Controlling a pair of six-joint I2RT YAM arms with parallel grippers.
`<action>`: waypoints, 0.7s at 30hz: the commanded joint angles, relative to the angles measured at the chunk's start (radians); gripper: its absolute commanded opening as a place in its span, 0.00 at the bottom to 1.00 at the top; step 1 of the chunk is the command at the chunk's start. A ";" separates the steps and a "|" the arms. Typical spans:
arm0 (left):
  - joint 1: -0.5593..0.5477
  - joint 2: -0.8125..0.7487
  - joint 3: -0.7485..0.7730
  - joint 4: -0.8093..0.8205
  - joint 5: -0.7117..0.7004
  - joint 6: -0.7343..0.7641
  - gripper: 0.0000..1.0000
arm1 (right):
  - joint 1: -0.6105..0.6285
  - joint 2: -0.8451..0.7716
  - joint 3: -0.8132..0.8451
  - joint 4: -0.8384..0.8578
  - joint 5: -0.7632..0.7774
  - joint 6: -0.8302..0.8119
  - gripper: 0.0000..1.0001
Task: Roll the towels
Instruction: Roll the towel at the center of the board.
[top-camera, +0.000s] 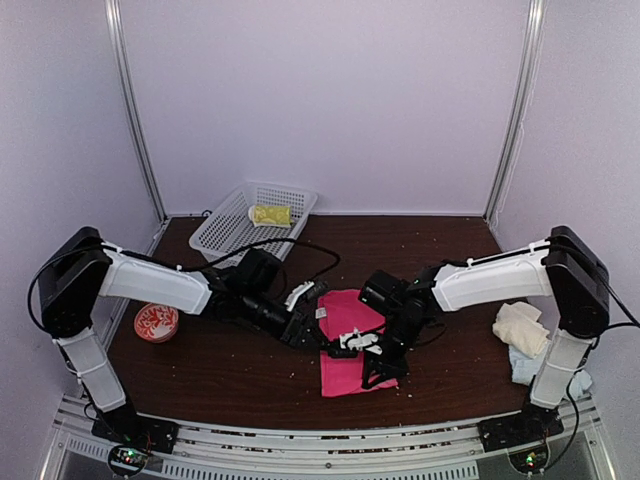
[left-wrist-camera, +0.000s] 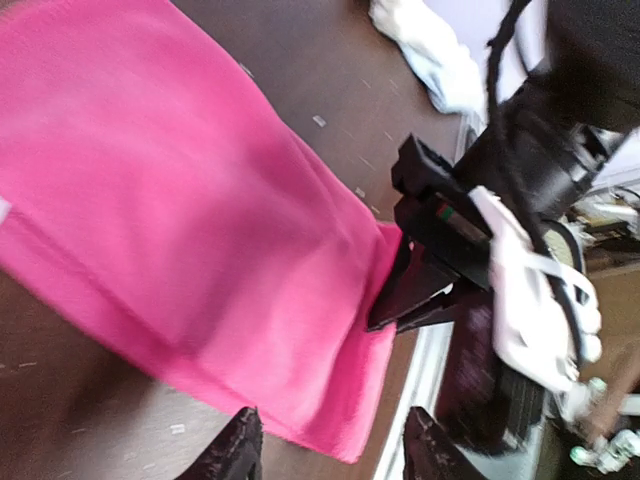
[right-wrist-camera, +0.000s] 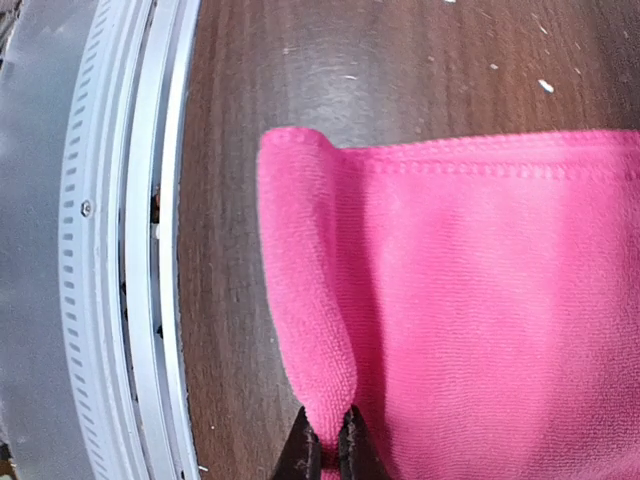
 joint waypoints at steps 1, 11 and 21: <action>0.009 -0.122 -0.065 -0.040 -0.257 0.096 0.46 | -0.102 0.091 0.078 -0.117 -0.159 0.048 0.00; -0.354 -0.260 -0.017 -0.073 -0.772 0.571 0.51 | -0.205 0.306 0.184 -0.200 -0.220 0.063 0.00; -0.489 0.106 0.233 -0.191 -0.871 0.862 0.46 | -0.211 0.348 0.187 -0.213 -0.224 0.051 0.00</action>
